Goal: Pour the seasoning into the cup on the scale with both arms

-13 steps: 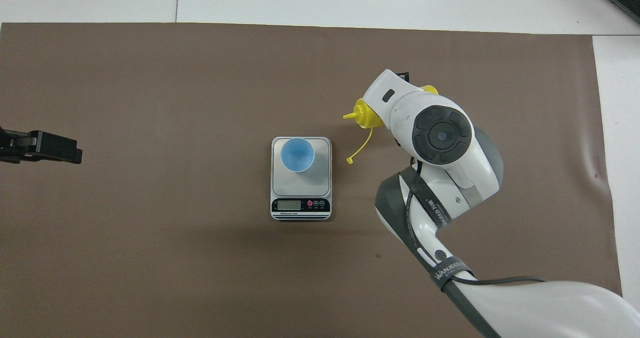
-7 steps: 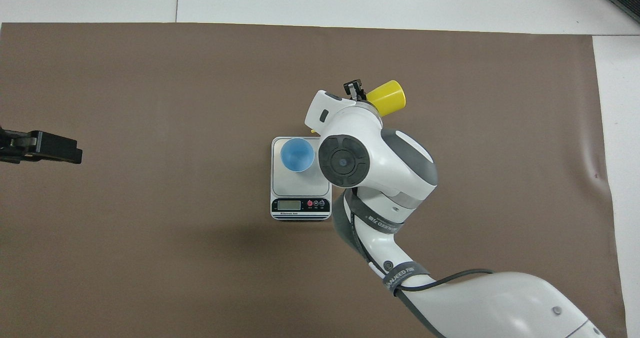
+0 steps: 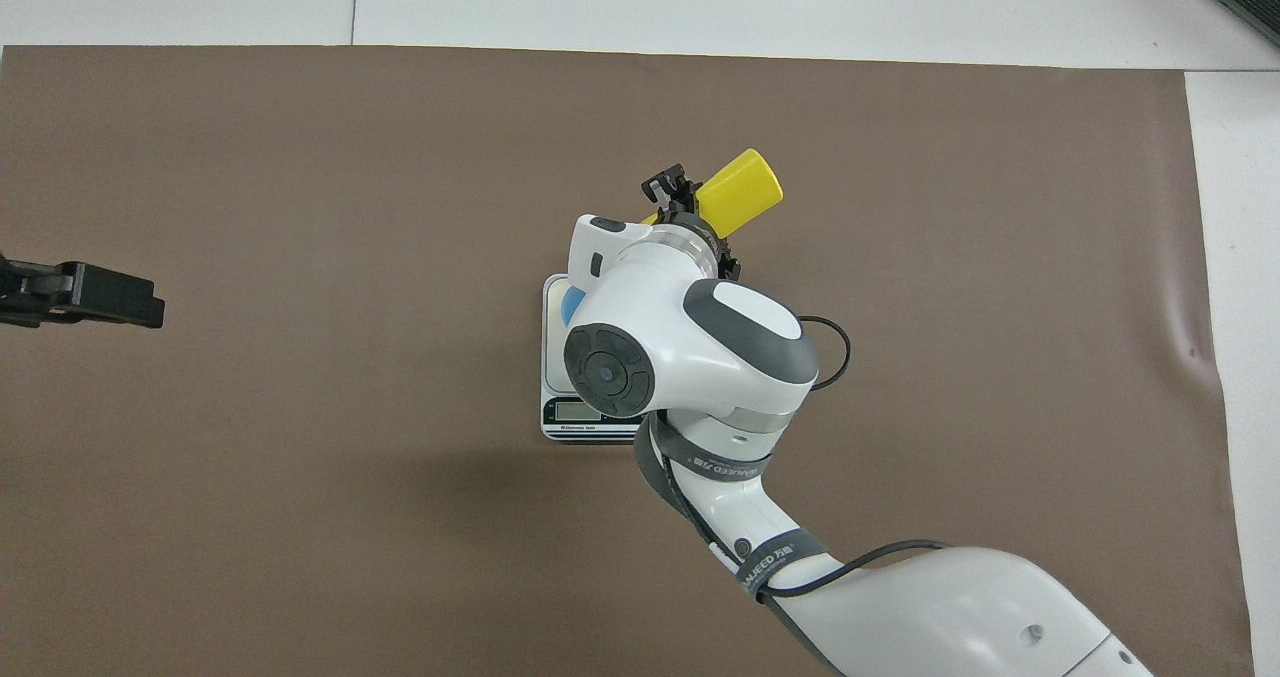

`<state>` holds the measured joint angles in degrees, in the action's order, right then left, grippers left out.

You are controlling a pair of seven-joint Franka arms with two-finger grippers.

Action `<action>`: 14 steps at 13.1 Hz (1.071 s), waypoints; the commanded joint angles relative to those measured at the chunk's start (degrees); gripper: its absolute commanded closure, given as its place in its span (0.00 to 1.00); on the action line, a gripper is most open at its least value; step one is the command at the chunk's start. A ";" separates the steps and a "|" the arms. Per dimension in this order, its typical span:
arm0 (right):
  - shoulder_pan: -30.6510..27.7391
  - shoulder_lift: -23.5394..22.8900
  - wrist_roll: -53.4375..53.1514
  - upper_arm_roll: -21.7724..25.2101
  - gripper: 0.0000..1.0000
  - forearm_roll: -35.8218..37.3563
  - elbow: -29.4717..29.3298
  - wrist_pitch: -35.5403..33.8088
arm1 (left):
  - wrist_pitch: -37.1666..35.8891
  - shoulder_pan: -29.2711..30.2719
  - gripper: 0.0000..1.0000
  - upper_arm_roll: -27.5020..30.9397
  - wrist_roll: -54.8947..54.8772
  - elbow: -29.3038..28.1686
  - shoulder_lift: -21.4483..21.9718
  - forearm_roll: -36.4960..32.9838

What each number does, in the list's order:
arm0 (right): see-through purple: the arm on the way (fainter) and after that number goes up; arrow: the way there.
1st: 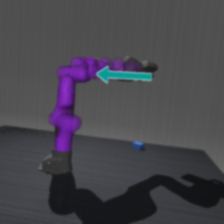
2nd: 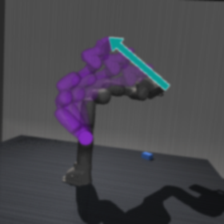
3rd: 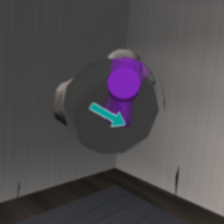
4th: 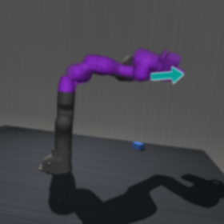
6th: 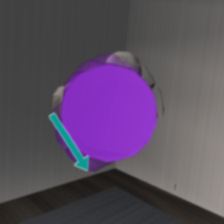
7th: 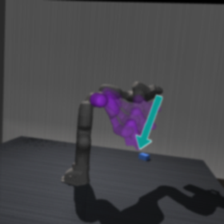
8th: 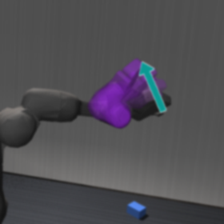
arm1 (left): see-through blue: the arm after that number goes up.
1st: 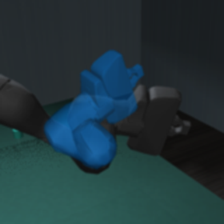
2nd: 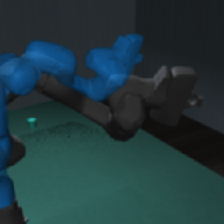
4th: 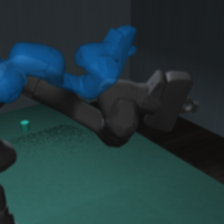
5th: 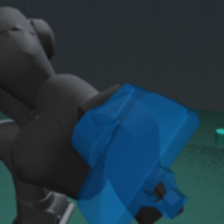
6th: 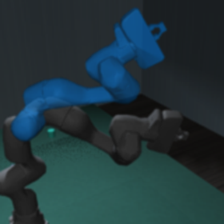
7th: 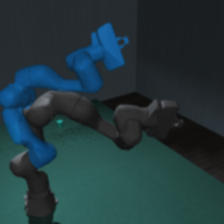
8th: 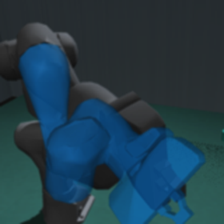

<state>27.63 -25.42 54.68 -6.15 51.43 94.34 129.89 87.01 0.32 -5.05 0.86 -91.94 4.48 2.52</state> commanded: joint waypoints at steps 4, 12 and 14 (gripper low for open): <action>1.03 -0.42 -0.27 -0.01 1.00 5.08 -1.26 -2.36 | -0.52 -0.14 0.00 0.22 -0.07 -1.05 1.15 -1.02; 1.20 -0.34 -0.36 -0.01 1.00 5.61 -1.09 -2.80 | -0.52 -0.14 0.00 0.22 -0.07 -1.05 1.24 -1.02; 1.55 -0.34 -0.36 -0.01 1.00 5.52 -1.09 -2.89 | -0.52 -0.14 0.00 0.22 -0.07 -1.05 1.24 -1.02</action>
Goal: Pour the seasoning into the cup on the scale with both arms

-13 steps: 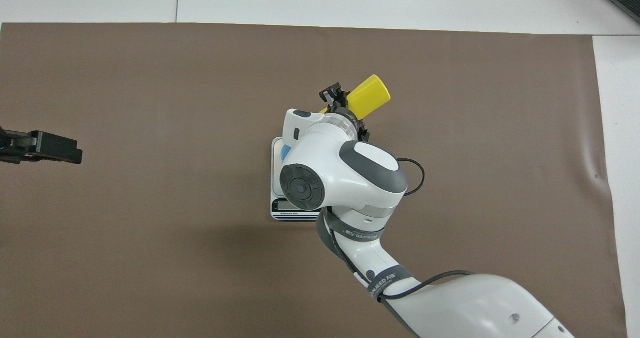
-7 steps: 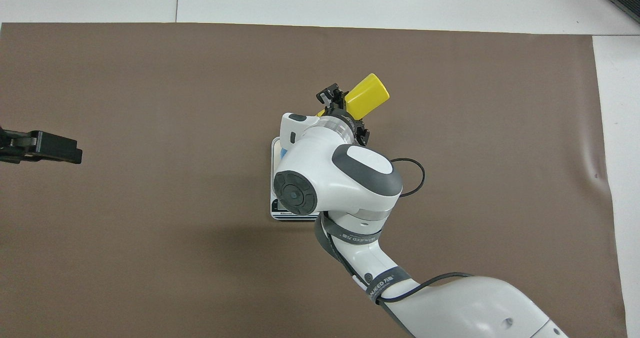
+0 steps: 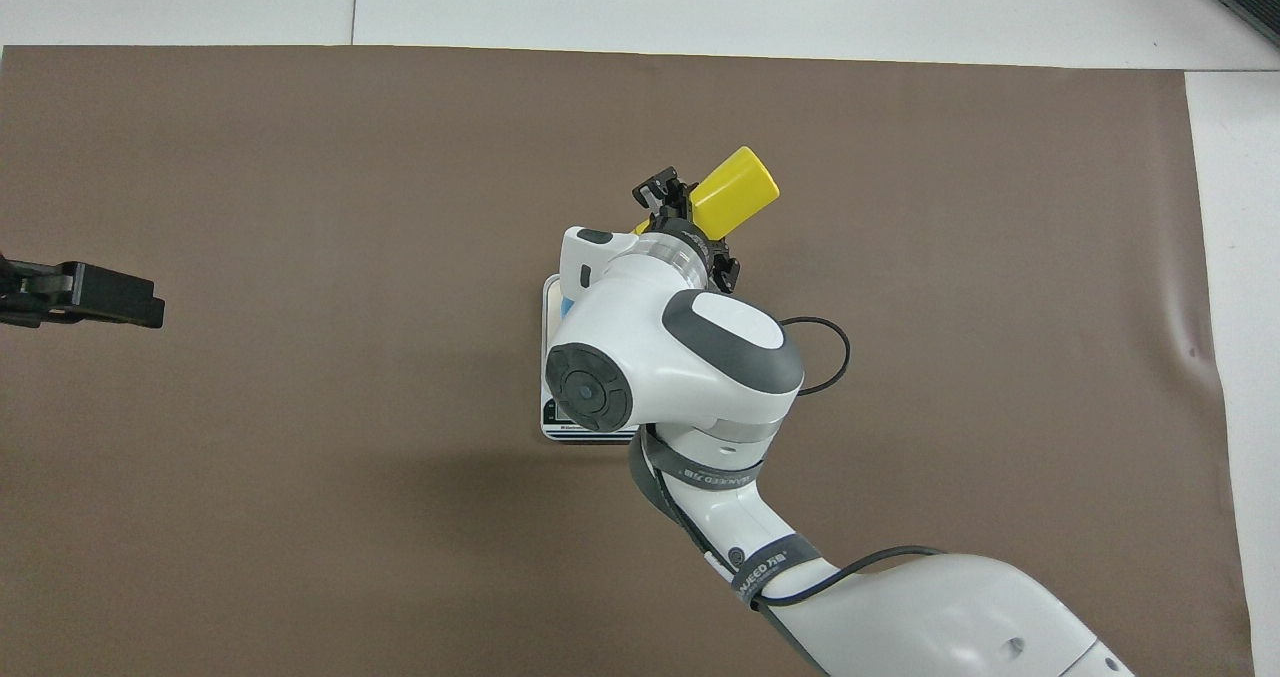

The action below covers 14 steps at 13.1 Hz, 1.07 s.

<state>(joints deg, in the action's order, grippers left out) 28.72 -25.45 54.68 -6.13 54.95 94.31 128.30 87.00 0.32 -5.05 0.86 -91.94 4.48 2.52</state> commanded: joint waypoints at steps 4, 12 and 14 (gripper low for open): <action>0.81 -0.13 -0.80 -0.11 1.00 1.92 -0.88 -1.82 | -0.52 -0.14 0.00 0.22 -0.07 -1.05 1.24 -1.02; -2.52 6.01 -4.04 -0.37 1.00 -10.00 2.88 0.54 | -0.52 -0.14 0.00 0.22 -0.07 -1.05 1.24 -1.02; -4.81 8.30 -5.63 -0.37 1.00 -14.24 5.61 3.79 | -0.52 -0.14 0.00 0.22 -0.07 -1.05 1.24 -1.02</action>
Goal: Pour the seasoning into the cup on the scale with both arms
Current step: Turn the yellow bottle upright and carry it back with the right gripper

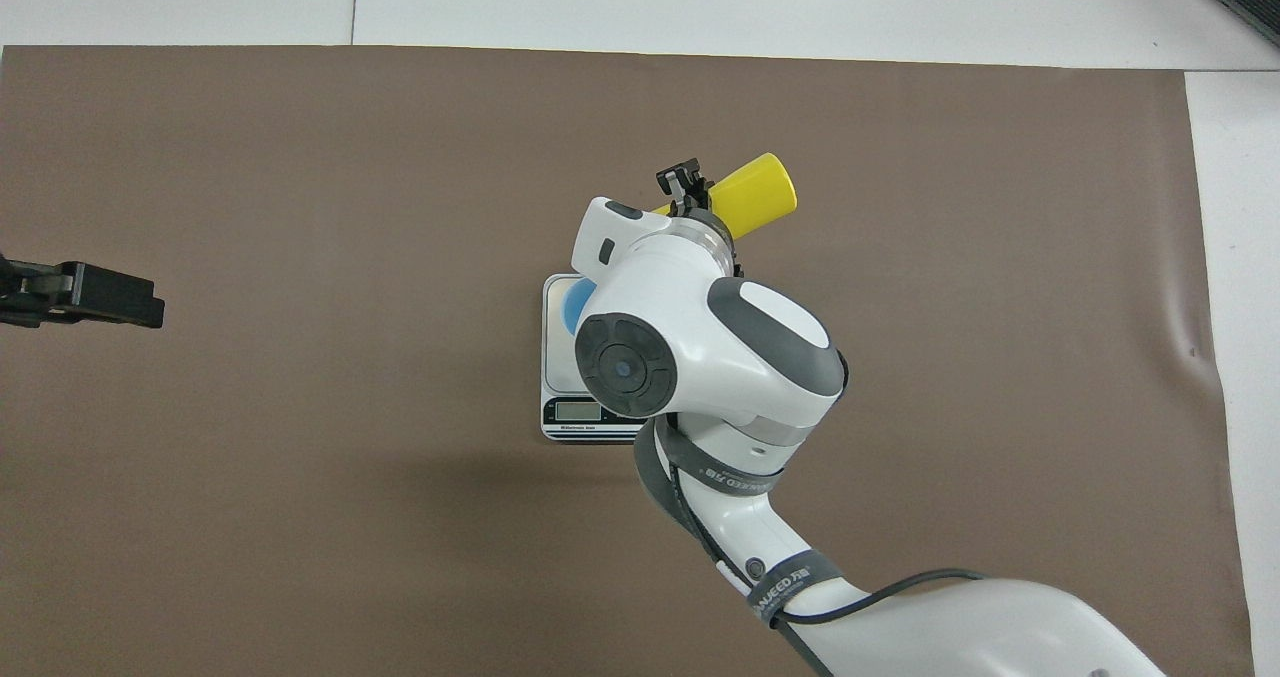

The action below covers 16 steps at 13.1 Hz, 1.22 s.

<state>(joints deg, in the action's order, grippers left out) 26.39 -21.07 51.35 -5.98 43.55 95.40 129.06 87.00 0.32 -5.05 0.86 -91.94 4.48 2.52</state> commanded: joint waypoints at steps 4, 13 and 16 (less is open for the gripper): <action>-7.83 6.56 -4.33 -0.53 1.00 -16.27 8.39 8.92 | -0.51 -0.14 0.00 0.30 -0.07 -1.13 1.24 -1.02; -16.36 12.89 6.27 -0.61 1.00 -58.25 23.86 26.06 | -0.51 -0.14 0.00 0.21 -0.07 -1.05 1.15 -1.02; -19.87 13.59 29.24 -0.53 1.00 -85.82 25.01 25.46 | -0.51 -0.14 0.00 0.21 -0.07 -1.05 1.24 -1.02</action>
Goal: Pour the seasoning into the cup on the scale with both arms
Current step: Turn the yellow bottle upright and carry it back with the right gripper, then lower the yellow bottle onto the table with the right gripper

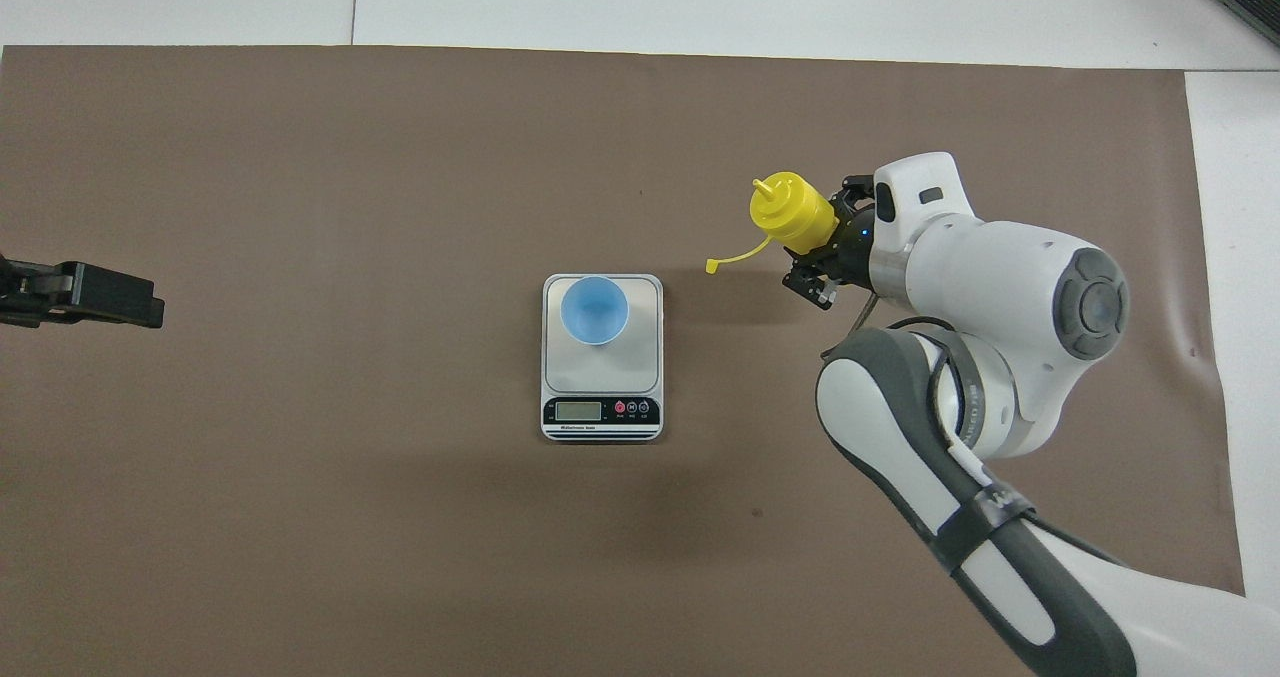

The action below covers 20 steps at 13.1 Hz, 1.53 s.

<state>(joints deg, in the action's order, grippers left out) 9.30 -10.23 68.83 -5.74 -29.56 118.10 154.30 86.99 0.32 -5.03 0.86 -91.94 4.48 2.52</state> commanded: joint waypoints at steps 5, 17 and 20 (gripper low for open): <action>-16.40 3.03 40.13 -0.67 1.00 -34.76 4.67 -14.79 | -0.51 -0.14 0.00 0.19 -0.07 -1.05 1.24 -1.02; -38.12 -1.01 61.16 -0.67 0.99 -45.94 11.97 -39.69 | -0.51 -0.14 0.00 0.19 -0.07 -1.05 1.24 -1.02; -38.57 -0.93 61.08 -0.67 0.00 -47.51 12.50 -40.92 | -0.51 -0.14 0.00 0.19 -0.07 -1.13 1.24 -1.02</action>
<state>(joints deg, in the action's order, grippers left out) -28.21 -11.95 128.61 -5.50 -73.86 129.81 114.73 86.97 0.32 -5.03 0.86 -91.94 4.48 2.52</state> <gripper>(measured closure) 0.383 0.000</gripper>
